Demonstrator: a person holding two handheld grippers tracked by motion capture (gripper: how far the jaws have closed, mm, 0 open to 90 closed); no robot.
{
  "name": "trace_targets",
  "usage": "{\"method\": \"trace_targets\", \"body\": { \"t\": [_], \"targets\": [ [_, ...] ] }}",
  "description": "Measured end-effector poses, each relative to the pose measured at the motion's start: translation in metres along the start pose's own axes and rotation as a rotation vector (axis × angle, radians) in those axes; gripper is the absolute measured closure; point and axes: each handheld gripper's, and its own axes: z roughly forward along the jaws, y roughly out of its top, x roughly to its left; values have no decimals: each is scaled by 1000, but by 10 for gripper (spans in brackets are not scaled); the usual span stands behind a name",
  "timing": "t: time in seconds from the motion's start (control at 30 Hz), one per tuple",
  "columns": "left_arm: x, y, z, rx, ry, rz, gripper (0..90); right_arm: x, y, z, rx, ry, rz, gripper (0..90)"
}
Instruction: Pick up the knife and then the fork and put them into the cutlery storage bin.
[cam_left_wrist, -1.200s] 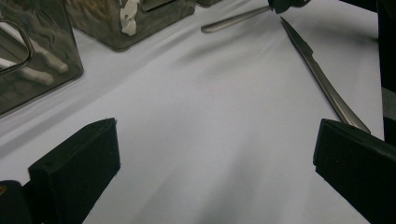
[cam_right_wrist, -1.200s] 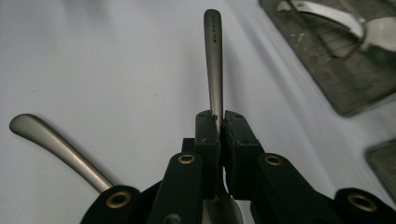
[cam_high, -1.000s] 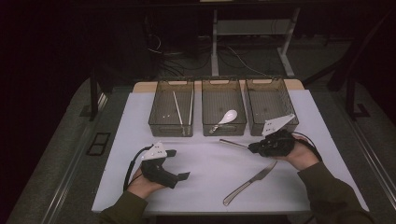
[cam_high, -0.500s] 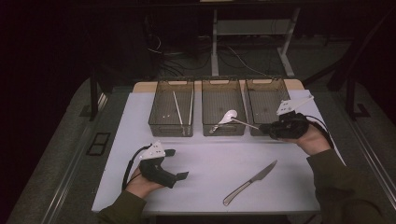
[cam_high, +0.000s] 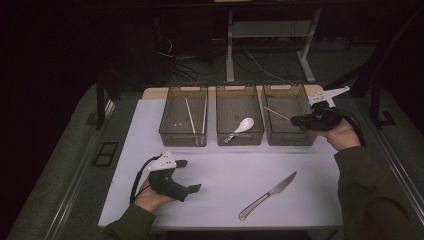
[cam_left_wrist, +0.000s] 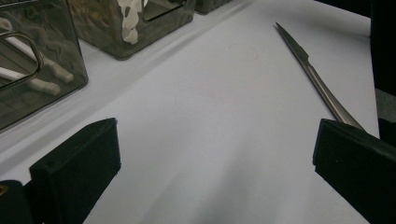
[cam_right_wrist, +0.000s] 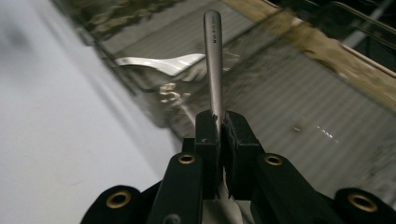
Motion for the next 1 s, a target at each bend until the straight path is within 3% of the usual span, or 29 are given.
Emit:
{"method": "trace_targets", "body": {
  "t": [0.23,0.4,0.7,1.0],
  "targets": [
    [0,0,0,-4,-3,-2,0,-26,0,8,36,-88,68,844],
    [0,0,0,-4,-5,-3,0,-39,0,19,52,-113,120,844],
    [0,0,0,-4,-6,-4,0,-50,1,44,107,-138,170,843],
    [0,0,0,-2,-7,-3,0,-48,0,70,191,-143,183,843]
  ]
}}
